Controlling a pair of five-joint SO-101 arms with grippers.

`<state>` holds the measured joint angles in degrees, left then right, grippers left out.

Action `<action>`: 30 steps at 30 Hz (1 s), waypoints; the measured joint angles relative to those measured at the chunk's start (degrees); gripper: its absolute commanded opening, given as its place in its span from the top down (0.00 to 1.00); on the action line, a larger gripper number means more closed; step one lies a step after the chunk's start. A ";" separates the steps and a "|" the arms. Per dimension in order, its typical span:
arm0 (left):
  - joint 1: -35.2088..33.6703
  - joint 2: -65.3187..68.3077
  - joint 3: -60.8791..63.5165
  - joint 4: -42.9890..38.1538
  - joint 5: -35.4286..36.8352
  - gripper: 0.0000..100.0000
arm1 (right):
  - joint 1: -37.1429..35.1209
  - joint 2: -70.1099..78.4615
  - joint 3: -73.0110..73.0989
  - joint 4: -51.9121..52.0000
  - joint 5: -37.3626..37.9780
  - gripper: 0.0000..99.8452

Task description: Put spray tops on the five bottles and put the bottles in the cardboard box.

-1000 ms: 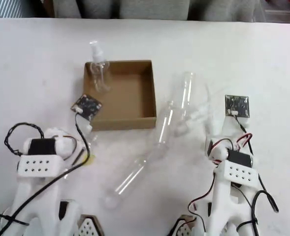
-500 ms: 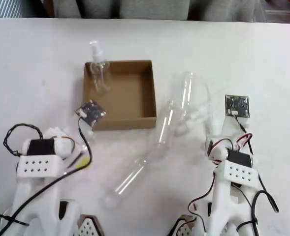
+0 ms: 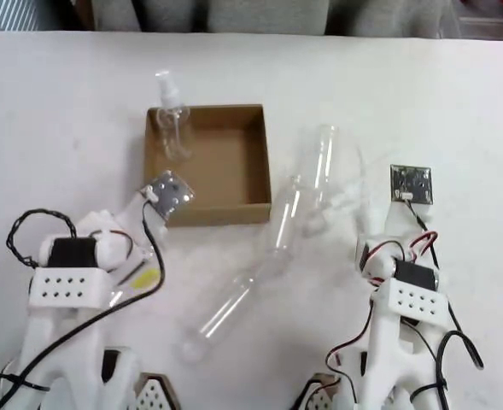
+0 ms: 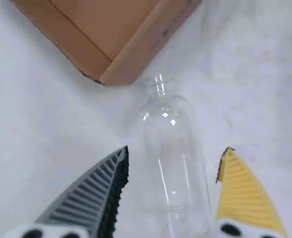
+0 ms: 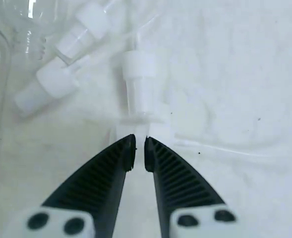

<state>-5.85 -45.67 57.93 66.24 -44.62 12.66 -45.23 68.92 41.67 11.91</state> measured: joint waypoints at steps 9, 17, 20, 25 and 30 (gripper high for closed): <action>0.00 6.24 0.00 -4.31 2.64 0.71 | 0.00 0.00 0.00 0.00 0.00 0.98; 0.09 15.38 0.00 -10.11 4.40 0.70 | 0.00 0.00 0.00 0.00 0.00 0.98; 0.09 17.23 0.00 -11.87 5.36 0.70 | 0.00 0.00 0.00 0.00 0.00 0.98; 0.09 20.57 0.00 -14.07 6.07 0.68 | 0.00 0.00 0.00 0.00 0.00 0.98; 0.09 23.82 0.00 -16.35 6.07 0.68 | 0.00 0.00 0.00 0.00 0.00 0.98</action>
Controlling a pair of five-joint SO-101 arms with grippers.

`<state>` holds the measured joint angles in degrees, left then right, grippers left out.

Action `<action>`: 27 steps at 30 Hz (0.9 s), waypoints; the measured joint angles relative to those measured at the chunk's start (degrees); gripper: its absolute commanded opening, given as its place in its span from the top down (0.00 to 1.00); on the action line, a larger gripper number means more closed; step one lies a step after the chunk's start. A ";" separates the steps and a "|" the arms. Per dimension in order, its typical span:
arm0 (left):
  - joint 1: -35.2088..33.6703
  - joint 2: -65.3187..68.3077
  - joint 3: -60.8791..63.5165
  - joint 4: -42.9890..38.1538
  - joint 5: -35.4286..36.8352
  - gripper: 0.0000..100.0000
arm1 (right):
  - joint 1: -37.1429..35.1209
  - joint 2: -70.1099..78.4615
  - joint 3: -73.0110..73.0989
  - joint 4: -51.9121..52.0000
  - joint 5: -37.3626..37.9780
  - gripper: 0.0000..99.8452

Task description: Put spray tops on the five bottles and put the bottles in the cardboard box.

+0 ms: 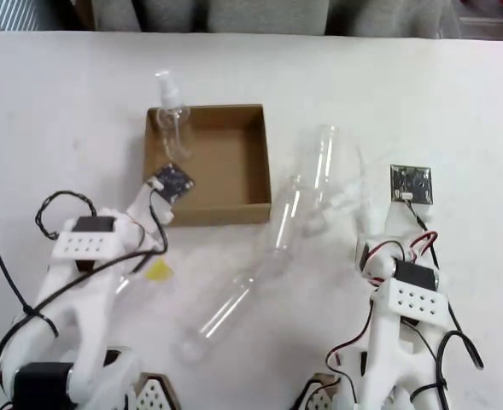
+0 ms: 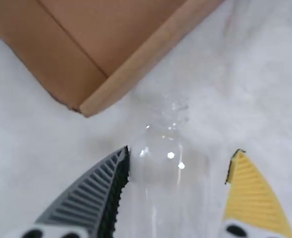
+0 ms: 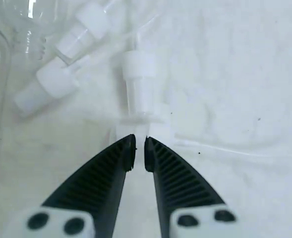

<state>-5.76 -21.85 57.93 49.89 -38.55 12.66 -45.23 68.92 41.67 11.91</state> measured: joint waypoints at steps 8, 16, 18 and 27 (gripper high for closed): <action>0.00 4.84 -1.85 -2.02 0.09 0.68 | 0.00 0.00 0.00 0.00 0.00 0.98; 0.09 9.85 -6.24 -0.70 1.85 0.68 | 0.00 0.00 0.00 0.00 0.00 0.98; 0.09 11.69 -7.91 0.09 2.11 0.68 | 0.00 0.00 0.00 0.00 0.00 0.98; 0.09 14.68 -11.25 3.60 2.37 0.68 | 0.00 0.00 0.00 0.00 0.00 0.98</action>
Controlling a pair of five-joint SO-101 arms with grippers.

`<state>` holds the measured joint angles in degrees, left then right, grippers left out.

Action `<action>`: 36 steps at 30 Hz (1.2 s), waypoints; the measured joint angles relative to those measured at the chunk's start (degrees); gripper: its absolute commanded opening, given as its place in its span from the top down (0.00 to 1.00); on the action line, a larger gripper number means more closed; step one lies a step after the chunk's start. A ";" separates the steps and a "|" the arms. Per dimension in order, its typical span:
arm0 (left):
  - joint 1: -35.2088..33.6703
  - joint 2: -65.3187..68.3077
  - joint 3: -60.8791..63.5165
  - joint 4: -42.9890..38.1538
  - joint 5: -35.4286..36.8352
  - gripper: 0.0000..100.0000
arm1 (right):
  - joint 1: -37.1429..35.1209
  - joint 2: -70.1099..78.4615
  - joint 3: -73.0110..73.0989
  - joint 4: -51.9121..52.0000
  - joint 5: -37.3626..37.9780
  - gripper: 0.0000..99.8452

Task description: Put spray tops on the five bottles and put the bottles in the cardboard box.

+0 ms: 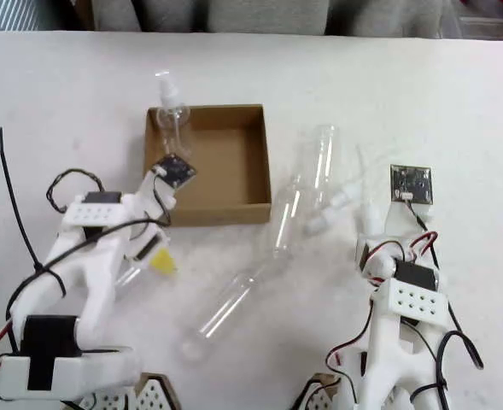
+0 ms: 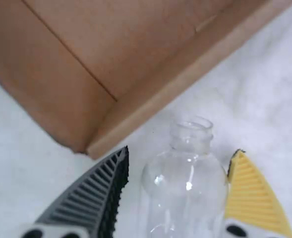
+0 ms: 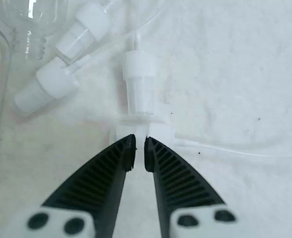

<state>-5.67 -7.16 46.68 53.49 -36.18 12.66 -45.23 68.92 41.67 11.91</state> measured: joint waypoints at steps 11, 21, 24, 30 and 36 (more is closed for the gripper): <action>0.00 0.00 0.00 2.90 -5.63 0.68 | 0.00 0.00 0.00 0.00 0.00 0.98; 0.00 0.35 0.00 3.08 -7.56 0.72 | 0.00 0.00 0.00 0.00 0.00 0.98; 0.53 0.35 -0.09 2.64 -7.56 0.78 | 0.00 0.00 0.00 0.00 0.00 0.98; 0.88 0.53 -0.09 2.46 -7.56 0.85 | 0.00 0.00 0.00 0.00 0.00 0.98; 0.88 0.53 -0.09 2.46 -7.56 0.92 | 0.00 0.00 0.00 0.00 0.00 0.98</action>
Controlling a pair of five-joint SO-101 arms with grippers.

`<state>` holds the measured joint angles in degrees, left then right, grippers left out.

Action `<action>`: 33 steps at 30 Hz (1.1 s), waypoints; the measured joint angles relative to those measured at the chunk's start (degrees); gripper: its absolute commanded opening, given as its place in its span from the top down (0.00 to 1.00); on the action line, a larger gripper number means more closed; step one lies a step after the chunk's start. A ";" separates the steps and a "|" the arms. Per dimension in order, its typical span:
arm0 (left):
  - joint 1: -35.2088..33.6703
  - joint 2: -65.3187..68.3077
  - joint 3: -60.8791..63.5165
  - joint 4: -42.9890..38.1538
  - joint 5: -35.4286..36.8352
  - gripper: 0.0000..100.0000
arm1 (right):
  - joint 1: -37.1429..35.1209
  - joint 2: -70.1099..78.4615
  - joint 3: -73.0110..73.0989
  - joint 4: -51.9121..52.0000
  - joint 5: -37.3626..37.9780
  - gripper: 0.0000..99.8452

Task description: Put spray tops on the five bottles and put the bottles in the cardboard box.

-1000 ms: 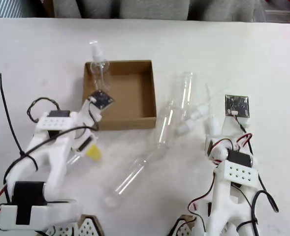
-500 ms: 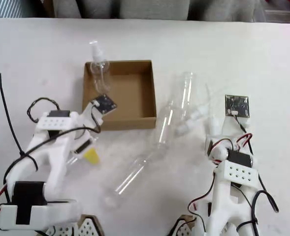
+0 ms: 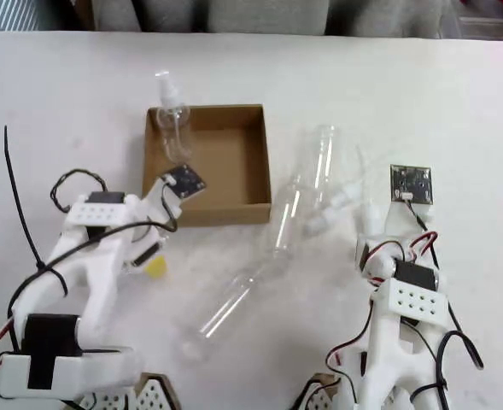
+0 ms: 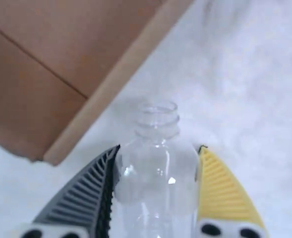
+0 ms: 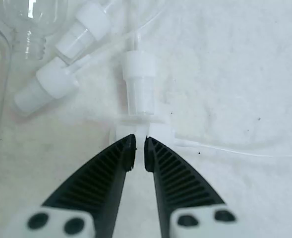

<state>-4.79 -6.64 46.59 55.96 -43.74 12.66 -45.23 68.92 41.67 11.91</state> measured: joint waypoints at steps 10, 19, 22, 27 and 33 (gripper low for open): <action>-3.87 -1.32 0.09 -1.14 16.88 0.89 | 1.67 0.00 0.00 0.00 0.00 0.98; -9.05 -1.32 0.09 -3.69 20.57 0.89 | 8.53 0.00 -6.07 5.01 0.09 0.98; -9.23 -1.32 0.09 -3.78 20.57 0.89 | 9.76 0.00 -10.73 8.62 5.36 0.98; -9.41 -1.32 0.09 -3.78 20.57 0.89 | 9.58 0.00 -17.67 14.33 19.08 0.98; -9.41 -1.32 0.09 -3.96 20.57 0.89 | 9.41 0.35 -19.96 18.29 29.98 0.98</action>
<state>-14.20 -7.96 46.68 52.00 -23.16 22.07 -44.88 48.97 59.96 41.89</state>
